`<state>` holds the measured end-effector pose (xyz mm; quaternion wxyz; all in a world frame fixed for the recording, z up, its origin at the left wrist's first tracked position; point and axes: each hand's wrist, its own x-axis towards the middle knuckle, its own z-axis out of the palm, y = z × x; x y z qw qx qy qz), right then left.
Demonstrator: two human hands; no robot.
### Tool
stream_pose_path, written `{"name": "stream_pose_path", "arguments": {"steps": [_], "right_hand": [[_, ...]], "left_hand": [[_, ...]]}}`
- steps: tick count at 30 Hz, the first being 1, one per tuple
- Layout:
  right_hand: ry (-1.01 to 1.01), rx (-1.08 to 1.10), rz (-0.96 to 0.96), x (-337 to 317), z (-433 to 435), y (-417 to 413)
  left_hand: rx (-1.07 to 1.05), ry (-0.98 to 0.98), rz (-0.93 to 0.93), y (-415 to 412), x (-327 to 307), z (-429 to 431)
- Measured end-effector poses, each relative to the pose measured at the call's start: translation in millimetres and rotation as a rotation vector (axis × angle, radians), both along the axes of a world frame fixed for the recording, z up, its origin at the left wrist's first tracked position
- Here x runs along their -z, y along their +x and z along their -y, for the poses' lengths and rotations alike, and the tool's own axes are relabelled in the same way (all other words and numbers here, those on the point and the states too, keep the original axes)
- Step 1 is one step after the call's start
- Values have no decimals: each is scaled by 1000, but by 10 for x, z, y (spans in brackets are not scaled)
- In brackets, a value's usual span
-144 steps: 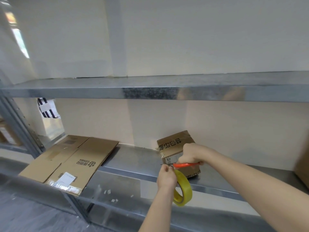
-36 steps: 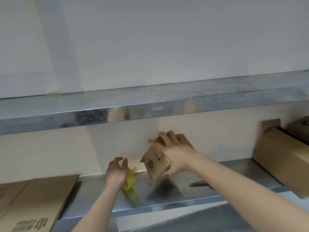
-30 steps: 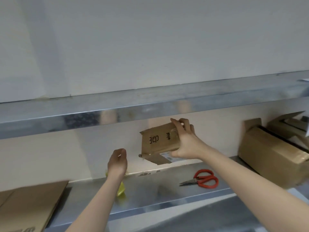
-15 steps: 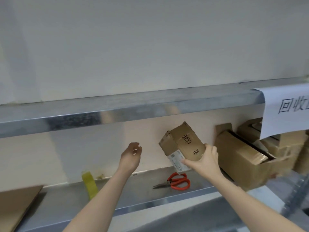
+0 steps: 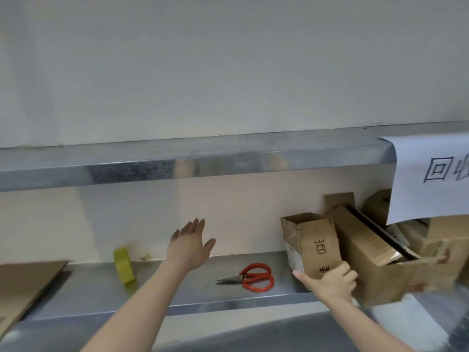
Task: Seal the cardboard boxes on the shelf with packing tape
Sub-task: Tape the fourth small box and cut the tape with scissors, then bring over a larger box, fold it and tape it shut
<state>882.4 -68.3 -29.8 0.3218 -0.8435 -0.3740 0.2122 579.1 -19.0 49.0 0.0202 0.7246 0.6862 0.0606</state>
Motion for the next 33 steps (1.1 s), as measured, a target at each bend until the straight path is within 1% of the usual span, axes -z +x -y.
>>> {"name": "stream_pose_path", "arguments": {"steps": [3,4,6,10,15,19,25,29,33], "right_hand": [[-165,20,213,51,-12,28],[-196,42,233,90,-11,39],[-241,85,180,168,-32,69],[-289,84,85,174,-164,78],[-301,105,47,229,-161,-55],[-306,114,55,318,-60,-209],[-299,175,-4,291,2,-443],[-279,63,101,302,100,-851],[-107,-167,299,152,105,-1499]], "left_hand": [[-31,-26,-66,-50,28,53],[-39,-35,-77,-67,38,81],[-63,-39,-73,-103,67,133],[-116,-17,-51,-209,91,178],[-154,-41,-74,-360,92,253],[-184,-38,-89,-522,75,304],[-212,-45,-49,-874,60,384],[-217,-33,-65,-1184,28,368],[-181,-6,-105,-1603,-31,362]]}}
